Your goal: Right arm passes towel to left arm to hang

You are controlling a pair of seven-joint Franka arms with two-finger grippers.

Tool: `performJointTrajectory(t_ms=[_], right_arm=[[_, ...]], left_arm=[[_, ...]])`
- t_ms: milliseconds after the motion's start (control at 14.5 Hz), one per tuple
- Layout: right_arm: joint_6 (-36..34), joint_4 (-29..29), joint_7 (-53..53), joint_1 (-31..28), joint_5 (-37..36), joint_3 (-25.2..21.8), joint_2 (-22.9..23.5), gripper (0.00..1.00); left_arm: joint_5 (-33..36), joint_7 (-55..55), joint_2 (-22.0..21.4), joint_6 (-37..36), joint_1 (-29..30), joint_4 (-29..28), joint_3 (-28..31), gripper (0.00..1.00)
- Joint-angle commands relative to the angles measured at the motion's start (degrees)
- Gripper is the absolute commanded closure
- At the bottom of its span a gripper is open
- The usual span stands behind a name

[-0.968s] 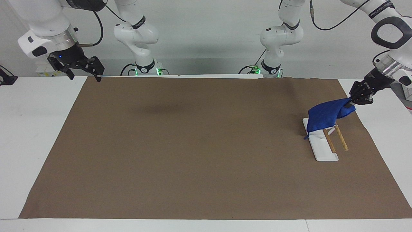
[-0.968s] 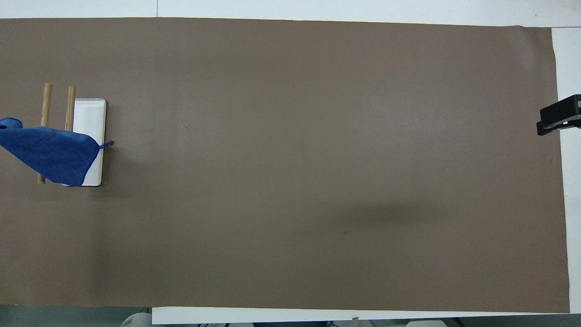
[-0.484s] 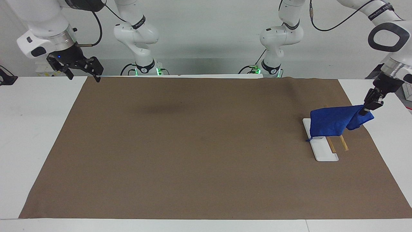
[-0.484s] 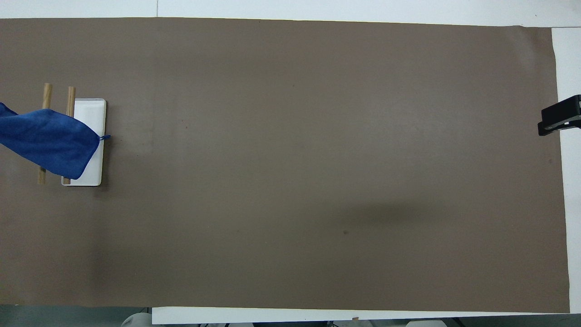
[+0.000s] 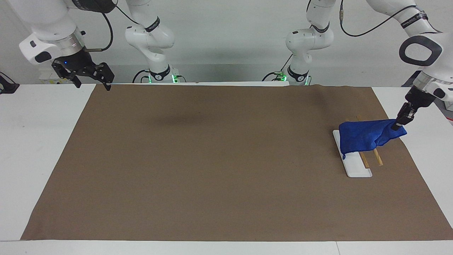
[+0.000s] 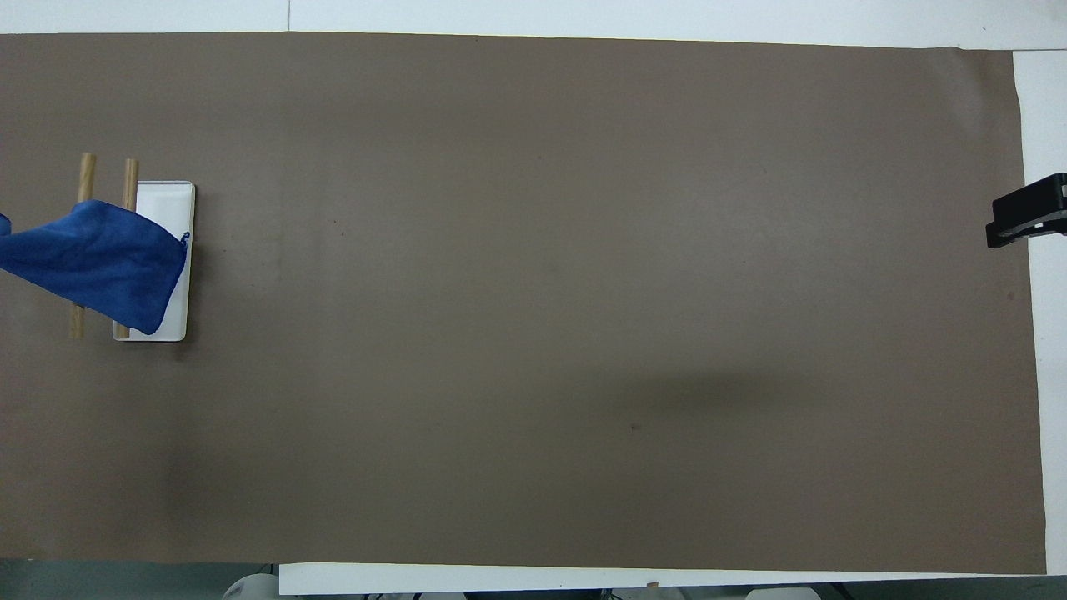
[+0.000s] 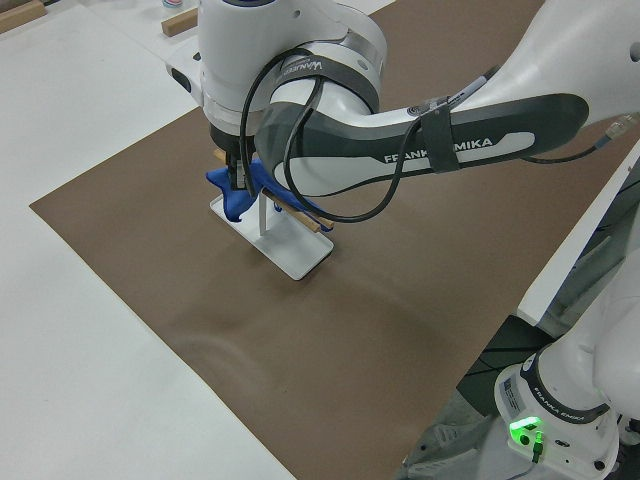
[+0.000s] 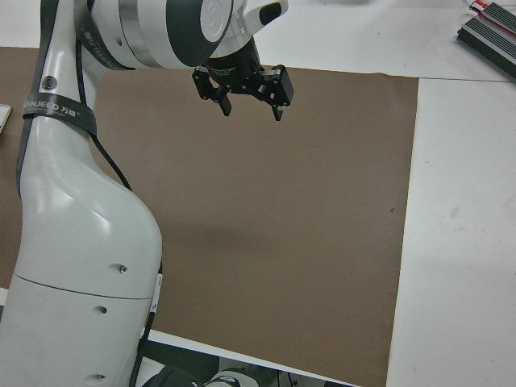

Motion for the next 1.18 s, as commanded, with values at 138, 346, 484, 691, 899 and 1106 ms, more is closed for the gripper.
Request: performJointTrajectory(t_ms=[138, 346, 484, 691, 899, 1106], right_arm=[[1.1, -1.1, -1.4, -0.1, 0.0, 0.2, -0.8, 0.00], [0.8, -1.2, -1.4, -0.1, 0.0, 0.2, -0.8, 0.00], [0.7, -1.2, -1.4, 0.0, 0.0, 0.2, -0.8, 0.00], [0.7, -1.2, -1.5, -0.1, 0.1, 0.2, -1.0, 0.00], [0.5, -1.2, -1.4, -0.1, 0.0, 0.2, -1.0, 0.00], [0.3, -1.3, -1.4, -0.1, 0.1, 0.2, -1.1, 0.00]], left_arm=[[5.8, 3.9, 0.4, 1.1, 0.2, -0.1, -0.1, 0.02], [5.8, 8.3, 0.5, 0.4, 0.1, 0.8, -0.1, 0.02], [5.9, 9.7, 0.6, -0.1, -0.7, 1.9, -0.7, 0.02], [5.9, 14.9, 0.6, -4.6, -3.7, 4.5, -1.7, 0.01], [7.6, 15.0, 0.5, -9.1, -7.7, 7.3, -2.6, 0.02], [16.9, 14.9, 0.5, -16.1, -8.6, 11.3, -10.1, 0.02]])
